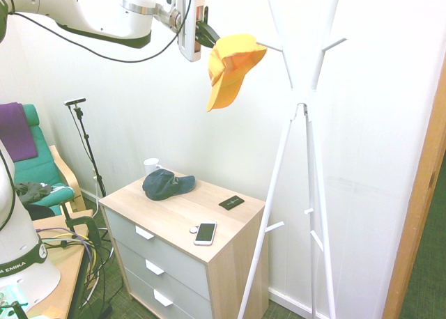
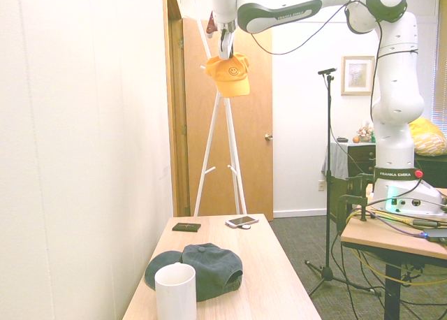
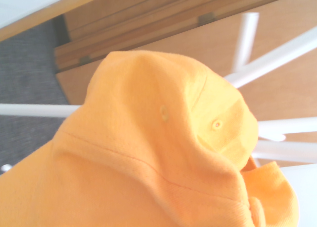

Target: Hang the cap

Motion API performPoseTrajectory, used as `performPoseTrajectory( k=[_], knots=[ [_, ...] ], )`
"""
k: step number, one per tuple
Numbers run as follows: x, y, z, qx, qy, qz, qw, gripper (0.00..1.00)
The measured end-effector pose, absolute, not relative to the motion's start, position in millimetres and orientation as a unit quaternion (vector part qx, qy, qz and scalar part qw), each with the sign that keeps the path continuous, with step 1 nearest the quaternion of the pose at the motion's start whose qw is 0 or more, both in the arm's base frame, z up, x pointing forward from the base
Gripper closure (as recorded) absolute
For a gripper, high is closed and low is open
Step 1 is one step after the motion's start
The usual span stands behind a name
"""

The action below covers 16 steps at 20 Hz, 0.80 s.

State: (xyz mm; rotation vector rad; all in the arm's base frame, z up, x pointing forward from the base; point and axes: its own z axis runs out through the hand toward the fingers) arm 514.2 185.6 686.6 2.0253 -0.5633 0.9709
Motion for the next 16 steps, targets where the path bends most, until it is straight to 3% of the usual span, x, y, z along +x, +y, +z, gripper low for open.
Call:
performPoseTrajectory(
  k=[9, 16],
  knots=[
    [510.2, 167.2, 749.7, 0.786, -0.243, 0.407, 0.397, 1.0],
    [524.3, 131.7, 748.4, 0.785, -0.263, 0.395, 0.398, 1.0]
  ],
)
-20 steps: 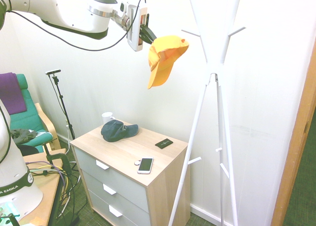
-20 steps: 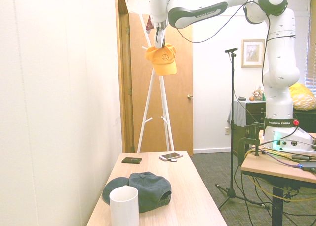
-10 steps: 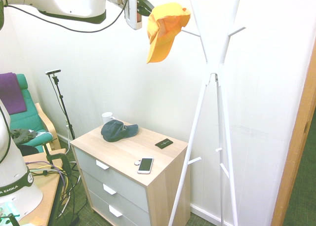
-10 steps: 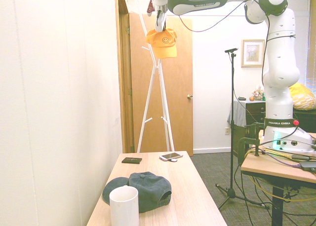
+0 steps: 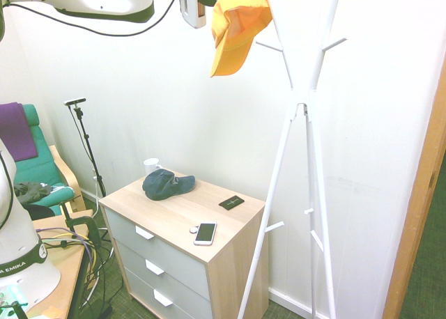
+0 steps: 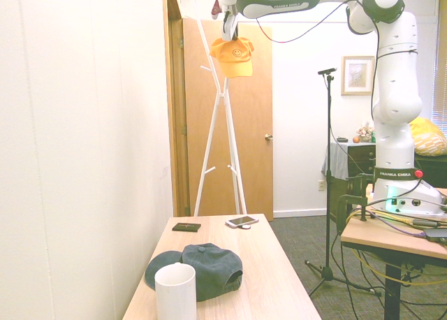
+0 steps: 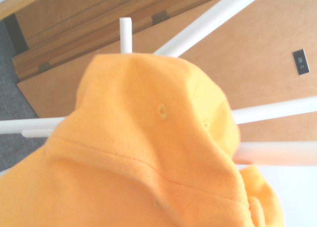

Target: Hang the cap

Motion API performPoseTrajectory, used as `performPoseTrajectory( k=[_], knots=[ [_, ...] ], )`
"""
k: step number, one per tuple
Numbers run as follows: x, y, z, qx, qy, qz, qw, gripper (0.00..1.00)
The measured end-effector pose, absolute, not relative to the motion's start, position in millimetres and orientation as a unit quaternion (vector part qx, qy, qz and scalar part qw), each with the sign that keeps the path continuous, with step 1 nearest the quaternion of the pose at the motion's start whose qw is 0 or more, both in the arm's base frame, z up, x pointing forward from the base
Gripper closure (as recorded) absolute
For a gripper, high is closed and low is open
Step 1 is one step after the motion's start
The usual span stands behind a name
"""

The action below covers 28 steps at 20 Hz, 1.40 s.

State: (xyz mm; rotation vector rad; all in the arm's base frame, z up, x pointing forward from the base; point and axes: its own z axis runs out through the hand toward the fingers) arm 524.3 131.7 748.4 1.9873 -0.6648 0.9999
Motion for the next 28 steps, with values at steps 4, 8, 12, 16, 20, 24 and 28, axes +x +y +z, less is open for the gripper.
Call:
performPoseTrajectory(
  k=[4, 8, 12, 16, 20, 24, 28],
  knots=[
    [534.5, 121.8, 727.0, 0.796, -0.256, 0.382, 0.395, 1.0],
    [540.1, 124.1, 701.7, 0.799, -0.247, 0.376, 0.399, 1.0],
    [542.5, 126.5, 690.5, 0.801, -0.245, 0.375, 0.397, 1.0],
    [545.8, 128.6, 681.0, 0.806, -0.247, 0.371, 0.391, 1.0],
    [550.7, 131.8, 661.8, 0.81, -0.251, 0.365, 0.384, 0.0],
    [553.5, 135.1, 656.0, 0.813, -0.255, 0.365, 0.375, 0.0],
    [553.1, 137.2, 656.0, 0.813, -0.254, 0.367, 0.374, 0.0]
  ],
)
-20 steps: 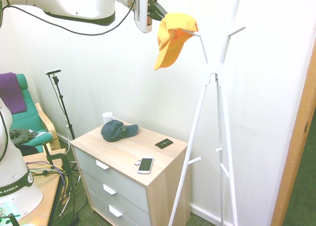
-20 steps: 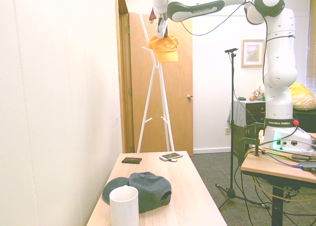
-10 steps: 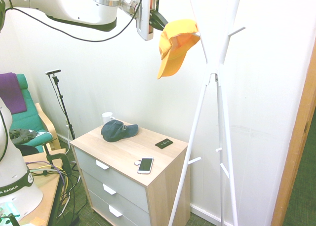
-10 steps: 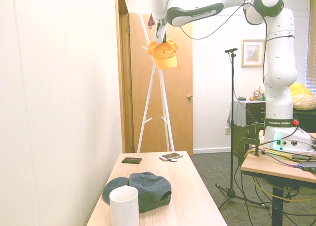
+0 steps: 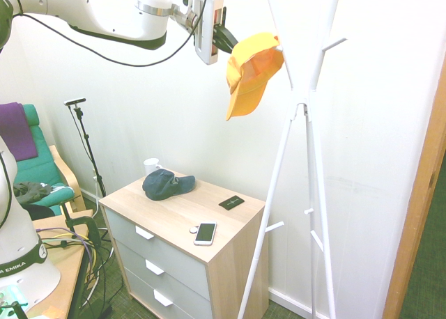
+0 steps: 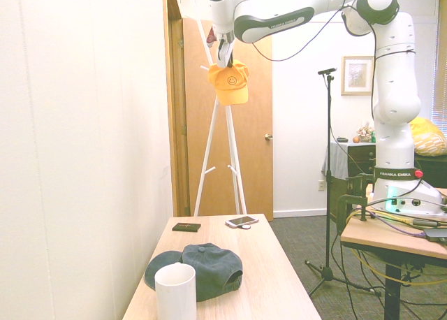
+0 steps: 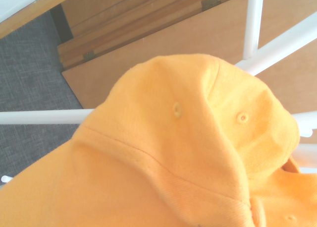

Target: Hang the cap

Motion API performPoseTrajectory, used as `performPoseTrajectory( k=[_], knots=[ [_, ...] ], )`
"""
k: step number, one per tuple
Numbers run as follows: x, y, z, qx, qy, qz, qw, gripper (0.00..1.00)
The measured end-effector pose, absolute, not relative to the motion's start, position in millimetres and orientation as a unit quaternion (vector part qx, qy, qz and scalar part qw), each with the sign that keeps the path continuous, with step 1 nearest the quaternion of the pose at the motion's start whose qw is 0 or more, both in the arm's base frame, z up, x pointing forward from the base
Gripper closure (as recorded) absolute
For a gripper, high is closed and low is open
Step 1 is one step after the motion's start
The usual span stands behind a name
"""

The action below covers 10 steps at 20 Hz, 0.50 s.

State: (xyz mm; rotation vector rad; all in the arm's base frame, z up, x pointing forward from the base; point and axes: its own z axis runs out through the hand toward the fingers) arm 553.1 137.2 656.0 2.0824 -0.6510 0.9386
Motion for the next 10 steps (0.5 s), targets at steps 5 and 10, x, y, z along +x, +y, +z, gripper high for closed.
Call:
performPoseTrajectory(
  k=[5, 10],
  knots=[
    [552.7, 137.8, 656.5, 0.813, -0.254, 0.367, 0.374, 0.0],
    [552.1, 140.3, 656.5, 0.814, -0.253, 0.368, 0.372, 0.0]
  ],
)
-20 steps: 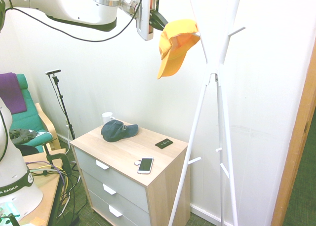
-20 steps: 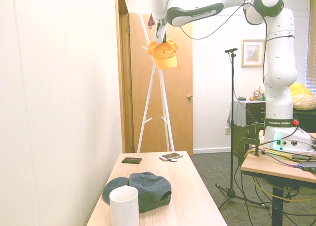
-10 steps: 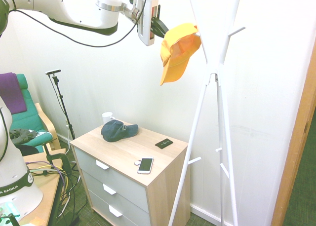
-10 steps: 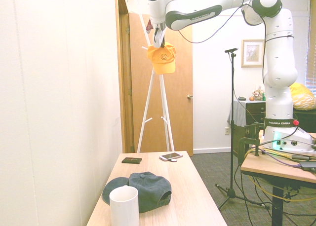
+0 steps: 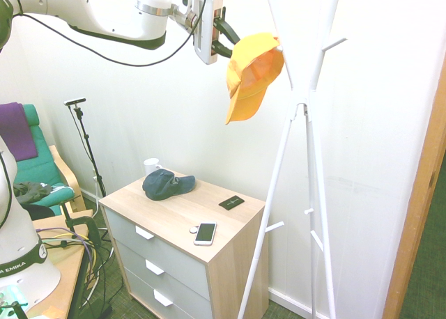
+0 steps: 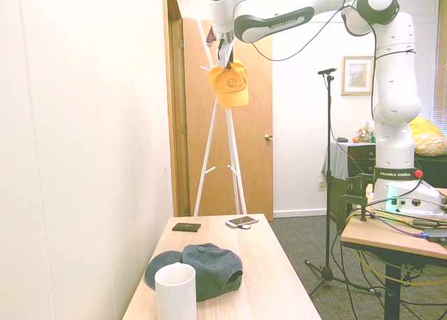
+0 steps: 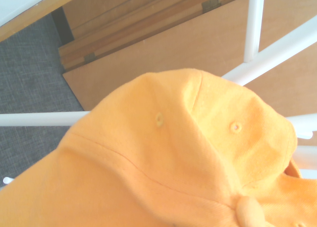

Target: Hang the cap

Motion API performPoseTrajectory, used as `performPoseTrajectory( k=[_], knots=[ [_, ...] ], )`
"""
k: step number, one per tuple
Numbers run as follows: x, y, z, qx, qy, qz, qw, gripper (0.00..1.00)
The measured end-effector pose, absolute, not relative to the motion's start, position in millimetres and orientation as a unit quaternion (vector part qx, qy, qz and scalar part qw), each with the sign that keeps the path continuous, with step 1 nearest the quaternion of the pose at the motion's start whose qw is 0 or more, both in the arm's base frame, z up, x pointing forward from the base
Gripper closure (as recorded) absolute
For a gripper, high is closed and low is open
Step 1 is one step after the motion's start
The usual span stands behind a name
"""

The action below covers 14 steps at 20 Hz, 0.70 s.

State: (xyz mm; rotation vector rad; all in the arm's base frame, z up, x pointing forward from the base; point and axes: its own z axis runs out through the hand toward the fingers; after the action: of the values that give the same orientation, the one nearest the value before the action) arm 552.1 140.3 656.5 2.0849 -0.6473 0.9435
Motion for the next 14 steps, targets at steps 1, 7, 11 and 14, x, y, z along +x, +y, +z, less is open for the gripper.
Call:
performPoseTrajectory(
  k=[1, 7, 11, 14],
  knots=[
    [551.9, 141.0, 656.5, 0.814, -0.252, 0.368, 0.372, 0.0],
    [551.6, 142.4, 656.4, 0.814, -0.252, 0.369, 0.371, 0.0],
    [552.3, 142.6, 655.2, 0.814, -0.251, 0.369, 0.372, 0.0],
    [553.5, 143.2, 653.1, 0.814, -0.25, 0.368, 0.372, 0.0]
  ],
)
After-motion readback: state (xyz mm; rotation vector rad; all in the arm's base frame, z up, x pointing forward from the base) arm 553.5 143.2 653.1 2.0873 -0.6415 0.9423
